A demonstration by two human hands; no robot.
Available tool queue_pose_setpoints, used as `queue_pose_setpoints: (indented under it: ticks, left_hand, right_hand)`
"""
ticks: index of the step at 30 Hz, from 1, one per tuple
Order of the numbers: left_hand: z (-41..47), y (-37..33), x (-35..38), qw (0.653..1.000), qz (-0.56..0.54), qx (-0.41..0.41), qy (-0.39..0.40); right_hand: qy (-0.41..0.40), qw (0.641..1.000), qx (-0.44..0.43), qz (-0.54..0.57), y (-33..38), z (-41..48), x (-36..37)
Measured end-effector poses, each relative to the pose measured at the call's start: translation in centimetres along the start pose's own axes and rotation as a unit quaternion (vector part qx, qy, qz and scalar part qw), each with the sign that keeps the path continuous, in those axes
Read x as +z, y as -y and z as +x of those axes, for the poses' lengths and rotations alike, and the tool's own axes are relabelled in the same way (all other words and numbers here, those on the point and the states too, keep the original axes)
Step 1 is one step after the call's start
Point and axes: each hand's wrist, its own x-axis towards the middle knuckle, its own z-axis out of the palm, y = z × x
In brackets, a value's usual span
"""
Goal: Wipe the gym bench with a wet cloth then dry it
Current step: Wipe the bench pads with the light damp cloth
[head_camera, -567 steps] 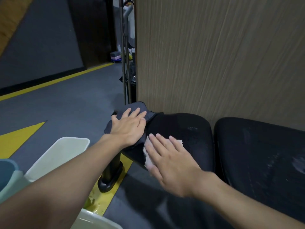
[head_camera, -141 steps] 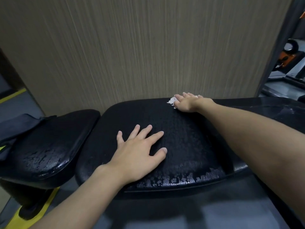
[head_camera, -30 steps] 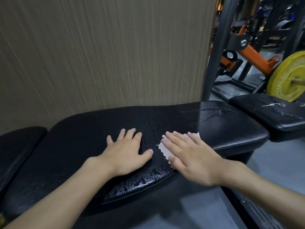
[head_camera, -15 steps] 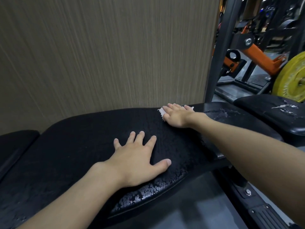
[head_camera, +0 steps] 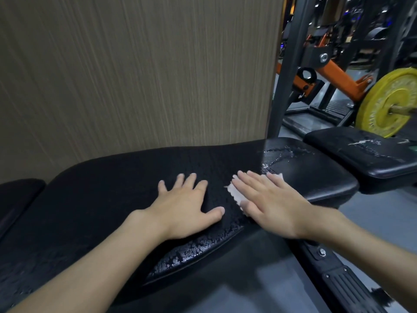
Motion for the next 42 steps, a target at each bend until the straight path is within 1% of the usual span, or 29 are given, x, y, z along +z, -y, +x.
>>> queue_pose_setpoints:
  ticks: [3,6,9,15,19,21,24,29,33,37,42]
  left_hand:
    - [1.5,-1.7,-0.6,0.999,-0.021,0.049,-0.003]
    - [2.8,-2.6,-0.8,0.999,-0.021,0.047,0.011]
    - [3.2,-2.4,-0.9,0.999,-0.02,0.043,0.026]
    - [3.8,-2.9,-1.0,0.998,-0.024,0.031,0.044]
    - [4.1,-3.1,-0.5,0.999,-0.022,0.021,0.036]
    - [4.2,-3.1,-0.4,0.999,-0.02,0.016,0.037]
    - [4.3,-3.2,-0.5,0.999,-0.017,0.012,0.04]
    - [4.4,-3.6,-1.0,0.999,-0.013,0.004,0.044]
    - [5.0,-4.4,-1.1,0.999,-0.009,0.009,0.05]
    - [6.2,-5.2,-1.3,0.998,-0.021,0.029,0.053]
    - [7.9,-5.3,-1.8,0.996,-0.042,0.026,0.08]
  right_hand:
    - [0.009,1.0,-0.004,-0.012,-0.5,-2.3,0.3]
    - [0.006,1.0,0.006,0.003,-1.2,-0.7,0.0]
    - [0.016,0.999,0.031,0.017,-2.3,3.3,-0.4]
    - [0.035,0.993,0.095,0.054,-5.6,14.3,-0.5]
    - [0.042,0.988,0.134,0.068,-7.1,17.8,-0.5]
    - [0.039,0.989,0.131,0.063,-7.1,17.6,-0.3]
    - [0.032,0.993,0.104,0.048,-6.6,14.9,0.0]
    - [0.016,0.998,0.049,0.035,-5.6,5.7,-0.1]
    - [-0.005,1.0,0.03,0.003,-5.0,-0.4,0.2]
    - [0.004,0.999,0.029,0.016,-5.8,0.9,-0.1]
    - [0.022,0.997,0.064,0.033,-8.4,8.5,-0.5]
